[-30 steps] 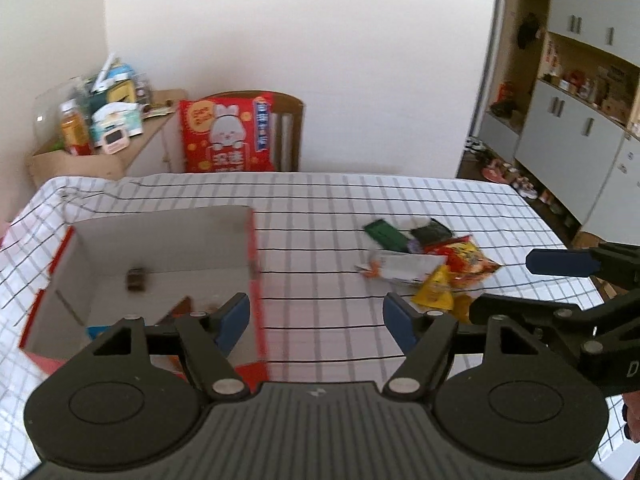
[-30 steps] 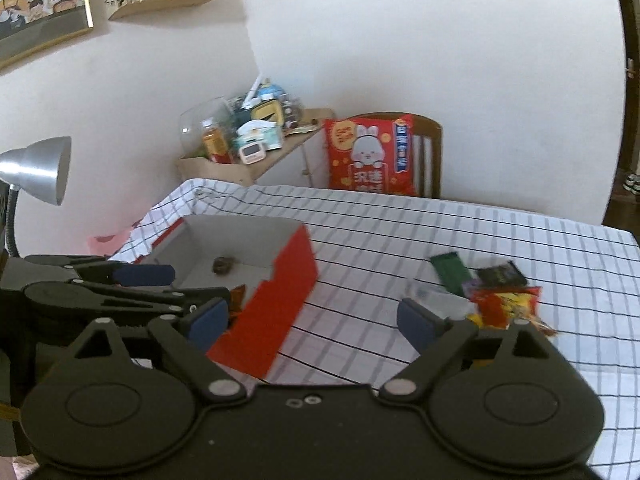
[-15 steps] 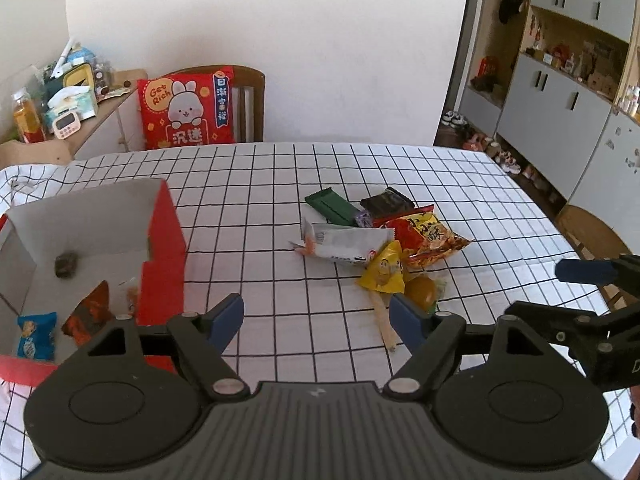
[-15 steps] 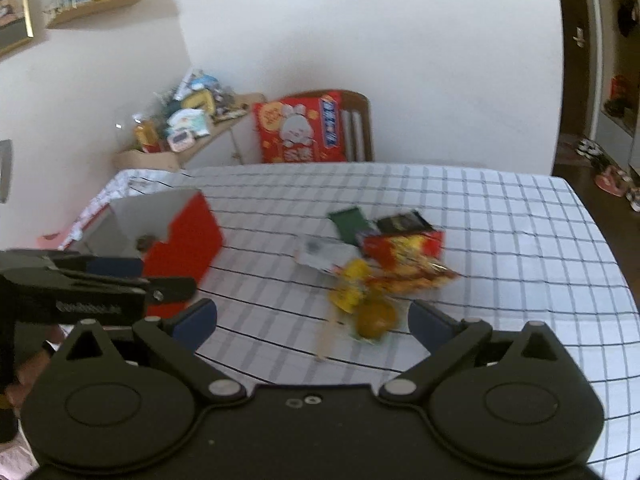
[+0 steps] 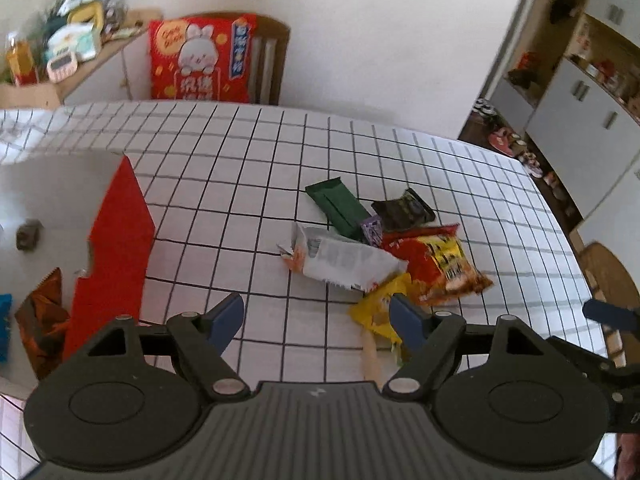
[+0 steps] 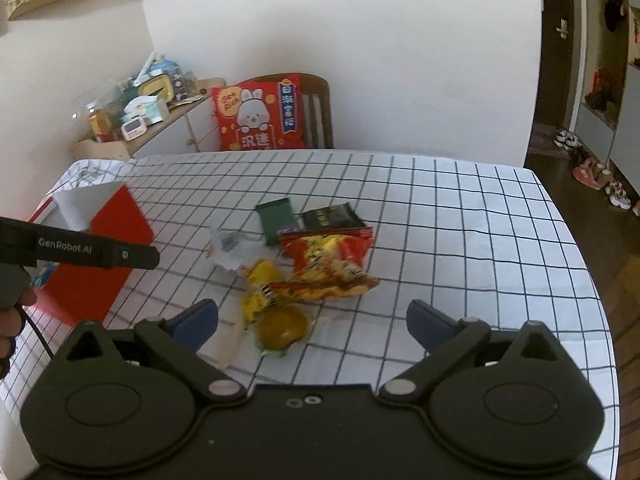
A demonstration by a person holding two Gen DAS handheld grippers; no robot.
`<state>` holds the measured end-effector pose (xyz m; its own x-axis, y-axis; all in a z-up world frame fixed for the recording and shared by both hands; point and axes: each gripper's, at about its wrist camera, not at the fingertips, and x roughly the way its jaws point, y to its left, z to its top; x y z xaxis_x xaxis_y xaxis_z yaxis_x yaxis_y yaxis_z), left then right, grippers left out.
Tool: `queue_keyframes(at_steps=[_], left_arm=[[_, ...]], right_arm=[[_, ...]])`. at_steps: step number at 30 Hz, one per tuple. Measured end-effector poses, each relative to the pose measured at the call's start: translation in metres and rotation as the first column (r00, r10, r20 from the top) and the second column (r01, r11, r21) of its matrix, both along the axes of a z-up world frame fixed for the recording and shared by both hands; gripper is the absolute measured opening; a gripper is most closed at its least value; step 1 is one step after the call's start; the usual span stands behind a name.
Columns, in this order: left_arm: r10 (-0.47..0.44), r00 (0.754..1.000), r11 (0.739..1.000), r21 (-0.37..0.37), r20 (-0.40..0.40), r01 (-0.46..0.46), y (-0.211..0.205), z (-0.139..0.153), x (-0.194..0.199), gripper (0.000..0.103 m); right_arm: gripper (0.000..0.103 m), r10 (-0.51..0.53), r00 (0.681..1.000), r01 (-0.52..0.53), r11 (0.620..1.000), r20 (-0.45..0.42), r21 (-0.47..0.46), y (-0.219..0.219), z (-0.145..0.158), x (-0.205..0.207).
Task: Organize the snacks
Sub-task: 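Move the left tool to the white wrapper packet while the right tool reaches the red-yellow chip bag, then close the left gripper on the white wrapper packet while the right gripper grasps the red-yellow chip bag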
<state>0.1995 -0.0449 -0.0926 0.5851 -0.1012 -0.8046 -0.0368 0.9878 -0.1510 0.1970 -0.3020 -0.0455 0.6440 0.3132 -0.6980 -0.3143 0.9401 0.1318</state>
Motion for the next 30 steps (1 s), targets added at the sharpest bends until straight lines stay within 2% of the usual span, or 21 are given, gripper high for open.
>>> queue_keyframes(at_steps=[11, 19, 25, 30], left_arm=[[0.128, 0.984, 0.987, -0.079, -0.124, -0.138, -0.001, -0.031, 0.06, 0.08], [0.23, 0.944, 0.938, -0.205, -0.236, -0.279, 0.006, -0.05, 0.097, 0.079], [0.285, 0.906, 0.904, -0.227, -0.313, -0.363, 0.008, -0.067, 0.12, 0.079], [0.278, 0.897, 0.912, -0.198, -0.344, -0.359, 0.001, -0.081, 0.127, 0.079]], right_arm=[[0.099, -0.006, 0.998, 0.006, 1.0, -0.057, -0.01, 0.004, -0.024, 0.064], [0.093, -0.005, 0.994, 0.003, 1.0, -0.11, -0.025, 0.014, -0.046, 0.098], [0.087, -0.011, 0.989, 0.009, 1.0, -0.145, -0.016, 0.02, -0.057, 0.114], [0.082, -0.005, 0.986, -0.001, 0.999, -0.165, -0.034, 0.029, -0.068, 0.121]])
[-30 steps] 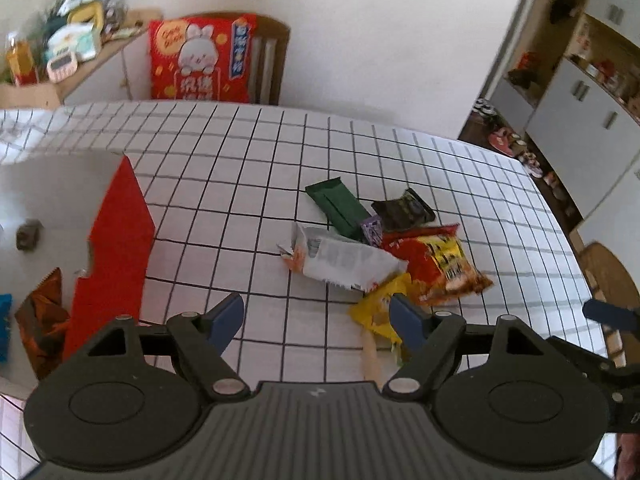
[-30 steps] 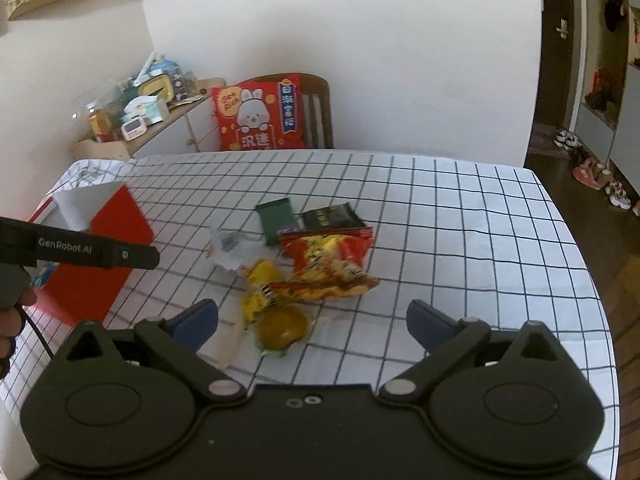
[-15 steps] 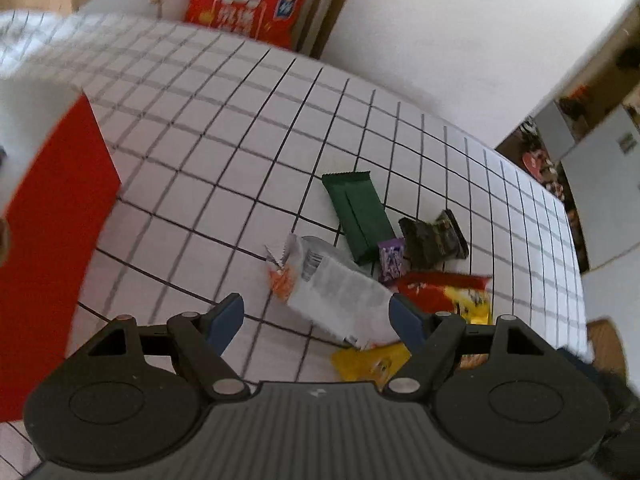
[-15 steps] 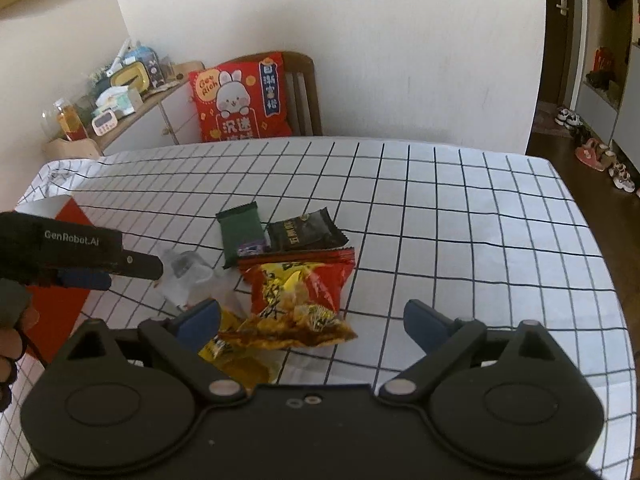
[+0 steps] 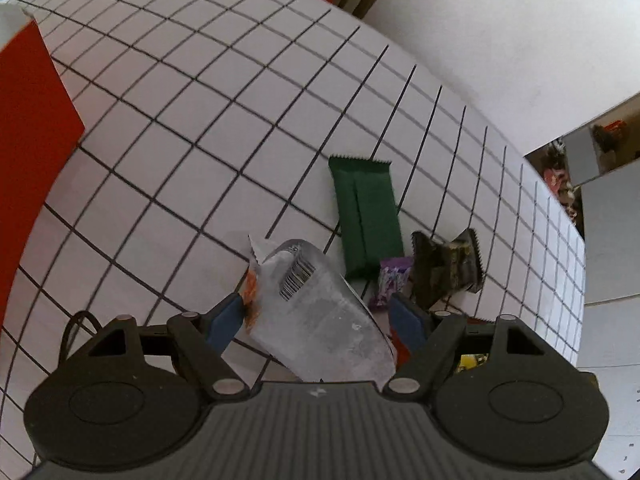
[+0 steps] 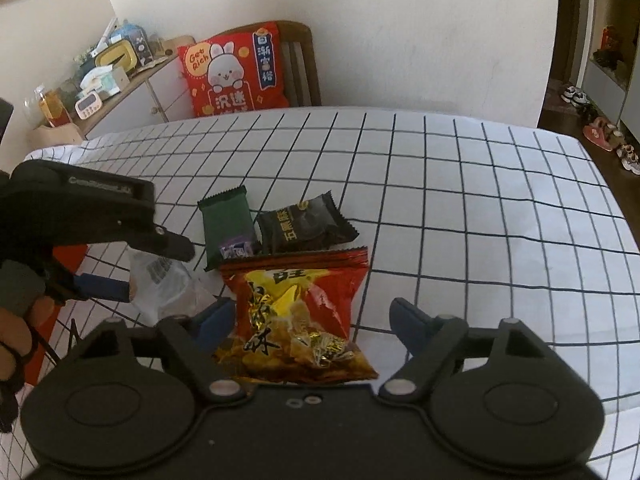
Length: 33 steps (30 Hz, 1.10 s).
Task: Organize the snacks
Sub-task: 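Close the left gripper on the white wrapper packet while the right gripper grasps the red-yellow chip bag, then carry the white packet and red-yellow chip bag over the red box with both tools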
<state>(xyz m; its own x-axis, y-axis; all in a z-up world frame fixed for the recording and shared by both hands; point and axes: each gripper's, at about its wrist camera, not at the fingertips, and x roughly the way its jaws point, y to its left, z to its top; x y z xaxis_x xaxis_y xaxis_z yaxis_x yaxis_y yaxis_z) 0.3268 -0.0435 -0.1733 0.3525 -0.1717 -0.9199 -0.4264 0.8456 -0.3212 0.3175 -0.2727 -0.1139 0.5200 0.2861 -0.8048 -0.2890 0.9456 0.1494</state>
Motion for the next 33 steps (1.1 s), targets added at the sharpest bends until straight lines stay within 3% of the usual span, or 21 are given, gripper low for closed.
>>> queue_keyframes(at_steps=[9, 13, 20, 33], left_arm=[[-0.029, 1.0, 0.999, 0.016, 0.005, 0.029, -0.003, -0.007, 0.0, 0.077], [-0.044, 0.999, 0.998, 0.042, 0.008, 0.043, -0.005, -0.004, -0.003, 0.068], [-0.079, 0.997, 0.993, 0.09, 0.008, 0.078, -0.008, 0.0, -0.01, 0.053], [-0.105, 0.992, 0.991, 0.094, 0.064, 0.099, 0.006, 0.027, -0.045, 0.049]], right_arm=[[0.067, 0.005, 1.0, -0.005, 1.0, -0.013, -0.012, 0.006, -0.012, -0.001], [0.062, 0.001, 1.0, -0.001, 1.0, -0.003, -0.018, 0.006, -0.011, -0.002], [0.058, -0.008, 1.0, 0.009, 0.999, 0.019, -0.041, 0.007, -0.008, -0.009], [0.056, -0.017, 0.998, 0.018, 0.999, 0.06, -0.03, 0.002, 0.018, -0.032]])
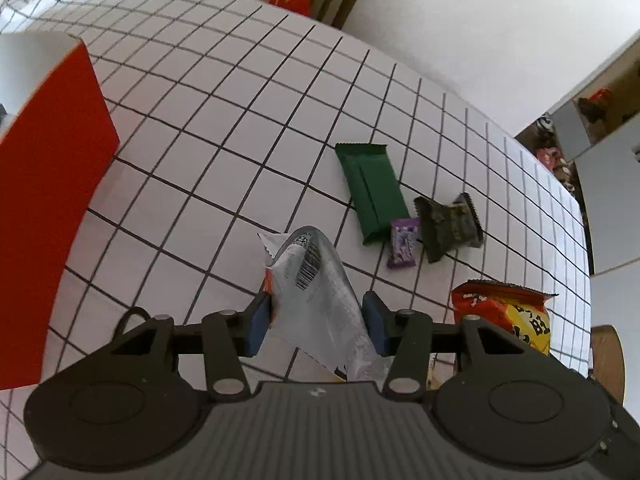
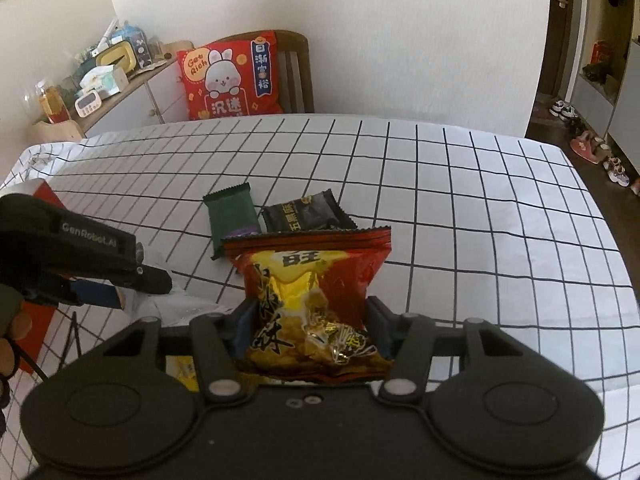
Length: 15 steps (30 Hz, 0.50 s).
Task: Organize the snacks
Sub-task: 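Carry the white packet and red-yellow chip bag over the red box with both tools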
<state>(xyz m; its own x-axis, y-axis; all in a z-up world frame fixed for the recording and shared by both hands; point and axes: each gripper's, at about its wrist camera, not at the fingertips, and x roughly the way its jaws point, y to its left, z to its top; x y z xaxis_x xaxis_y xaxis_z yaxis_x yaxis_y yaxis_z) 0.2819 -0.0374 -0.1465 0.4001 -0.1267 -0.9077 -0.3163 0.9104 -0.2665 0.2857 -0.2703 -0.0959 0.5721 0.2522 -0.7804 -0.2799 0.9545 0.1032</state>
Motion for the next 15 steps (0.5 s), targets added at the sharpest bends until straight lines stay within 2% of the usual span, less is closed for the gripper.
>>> queue_keyframes(at_steps=[15], left_arm=[[-0.045, 0.996, 0.999, -0.001, 0.077, 0.045, 0.02, 0.056, -0.063, 0.049]], right_arm=[[0.055, 0.071, 0.996, -0.074, 0.996, 0.061, 0.052, 0.014, 0.057, -0.053]])
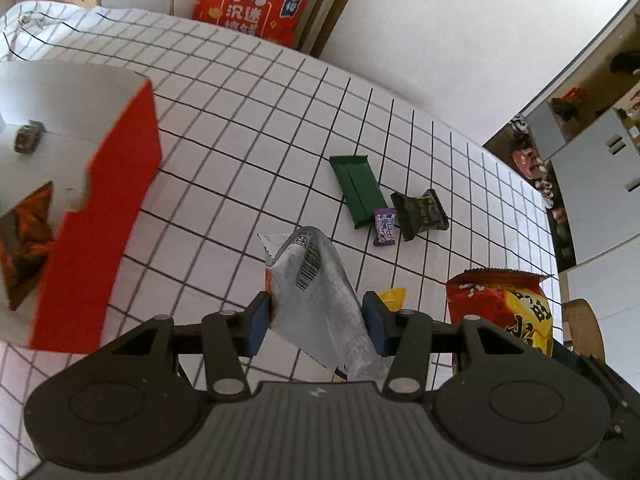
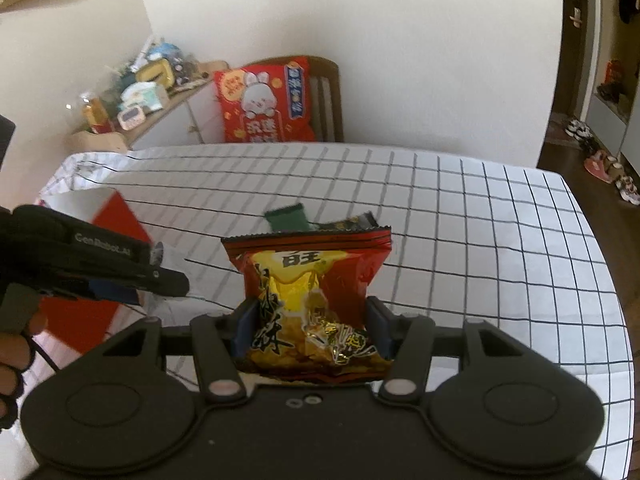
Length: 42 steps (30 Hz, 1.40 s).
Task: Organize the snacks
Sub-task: 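Carry the white packet and red-yellow chip bag over the red box with both tools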
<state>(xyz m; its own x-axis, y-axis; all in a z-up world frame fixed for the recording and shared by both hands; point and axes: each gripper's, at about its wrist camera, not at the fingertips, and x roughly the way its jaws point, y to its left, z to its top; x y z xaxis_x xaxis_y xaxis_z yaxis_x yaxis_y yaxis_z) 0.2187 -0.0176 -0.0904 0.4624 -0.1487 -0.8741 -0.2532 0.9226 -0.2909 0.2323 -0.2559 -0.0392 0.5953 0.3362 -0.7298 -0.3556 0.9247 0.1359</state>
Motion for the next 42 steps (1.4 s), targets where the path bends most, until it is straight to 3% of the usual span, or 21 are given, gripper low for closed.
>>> queue_keyframes(at_steps=[20, 42], left_arm=[[-0.026, 0.993, 0.998, 0.057, 0.117, 0.019, 0.092, 0.068, -0.08, 0.049], [0.082, 0.985, 0.986, 0.133, 0.15, -0.102, 0.236, 0.083, -0.118, 0.049]], right_arm=[[0.055, 0.153, 0.985, -0.156, 0.987, 0.078, 0.032, 0.105, 0.055, -0.055], [0.055, 0.265, 0.961, -0.265, 0.964, 0.078, -0.008, 0.244, 0.05, -0.079]])
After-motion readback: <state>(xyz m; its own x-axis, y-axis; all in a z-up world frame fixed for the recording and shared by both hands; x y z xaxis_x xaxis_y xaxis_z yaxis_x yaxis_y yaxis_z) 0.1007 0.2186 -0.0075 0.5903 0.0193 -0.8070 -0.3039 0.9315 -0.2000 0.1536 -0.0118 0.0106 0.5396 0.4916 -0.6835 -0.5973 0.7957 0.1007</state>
